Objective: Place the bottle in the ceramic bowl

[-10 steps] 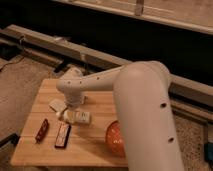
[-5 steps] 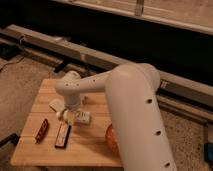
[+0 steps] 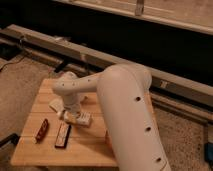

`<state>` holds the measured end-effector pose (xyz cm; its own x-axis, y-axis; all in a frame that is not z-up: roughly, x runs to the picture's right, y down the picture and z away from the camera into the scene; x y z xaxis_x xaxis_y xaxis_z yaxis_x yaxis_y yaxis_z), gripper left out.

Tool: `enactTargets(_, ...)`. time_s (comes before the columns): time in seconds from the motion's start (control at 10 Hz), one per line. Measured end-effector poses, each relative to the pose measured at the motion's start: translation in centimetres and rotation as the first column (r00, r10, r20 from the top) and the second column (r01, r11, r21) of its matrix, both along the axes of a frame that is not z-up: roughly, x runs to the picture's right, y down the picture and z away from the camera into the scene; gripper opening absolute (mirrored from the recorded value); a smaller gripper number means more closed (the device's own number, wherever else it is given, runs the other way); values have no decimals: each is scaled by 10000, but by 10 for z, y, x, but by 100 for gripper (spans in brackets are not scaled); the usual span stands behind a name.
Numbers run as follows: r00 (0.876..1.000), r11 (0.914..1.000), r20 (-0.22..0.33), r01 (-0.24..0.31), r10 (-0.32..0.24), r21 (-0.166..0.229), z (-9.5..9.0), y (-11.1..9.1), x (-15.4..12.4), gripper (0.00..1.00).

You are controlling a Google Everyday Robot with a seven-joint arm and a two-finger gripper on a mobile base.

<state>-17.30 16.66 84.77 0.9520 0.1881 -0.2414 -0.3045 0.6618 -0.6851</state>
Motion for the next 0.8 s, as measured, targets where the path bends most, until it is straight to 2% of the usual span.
enactTargets(0.2, 9996, 9992, 27, -267, 266, 306, -21, -15, 10, 4)
enactTargets(0.3, 9988, 9975, 182, -459, 450, 542, -36, -26, 16, 0)
enactTargets(0.5, 9962, 9923, 489, -764, 719, 970, -63, -42, 33, 0)
enactTargets(0.8, 9932, 9857, 643, -1048, 970, 1319, -88, -41, 71, 0)
